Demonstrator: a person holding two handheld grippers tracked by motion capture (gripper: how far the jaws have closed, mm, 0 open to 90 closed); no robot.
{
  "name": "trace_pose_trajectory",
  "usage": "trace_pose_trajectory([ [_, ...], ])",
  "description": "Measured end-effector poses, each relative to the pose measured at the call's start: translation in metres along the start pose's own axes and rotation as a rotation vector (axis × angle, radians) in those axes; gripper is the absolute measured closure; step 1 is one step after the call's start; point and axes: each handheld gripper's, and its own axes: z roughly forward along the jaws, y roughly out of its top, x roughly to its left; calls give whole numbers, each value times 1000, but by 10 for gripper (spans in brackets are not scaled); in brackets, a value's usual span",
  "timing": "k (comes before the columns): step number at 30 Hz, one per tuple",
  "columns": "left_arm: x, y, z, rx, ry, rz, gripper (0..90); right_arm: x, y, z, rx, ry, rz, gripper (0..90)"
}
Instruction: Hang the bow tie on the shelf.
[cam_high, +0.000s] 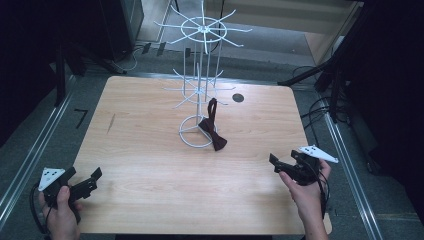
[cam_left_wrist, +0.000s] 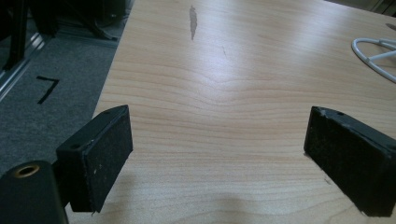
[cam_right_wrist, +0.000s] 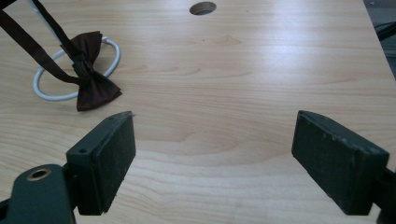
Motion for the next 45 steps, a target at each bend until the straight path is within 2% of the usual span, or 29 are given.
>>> trace_pose_trajectory([
  [16, -2, 0, 0, -3, 3, 11, 86, -38, -24, -21, -16, -52, 53, 131],
  [31, -3, 0, 0, -3, 13, 25, 86, -83, -53, -47, -28, -124, 104, 133],
  [39, -3, 0, 0, -4, 11, 21, 86, -99, -76, -50, -24, -152, 119, 133],
  [42, -4, 0, 1, 1, 13, 29, 86, -102, -86, -45, -29, -190, 99, 139],
  [45, -5, 0, 1, 5, 18, 36, 86, -101, -91, -38, -9, -191, 107, 138],
])
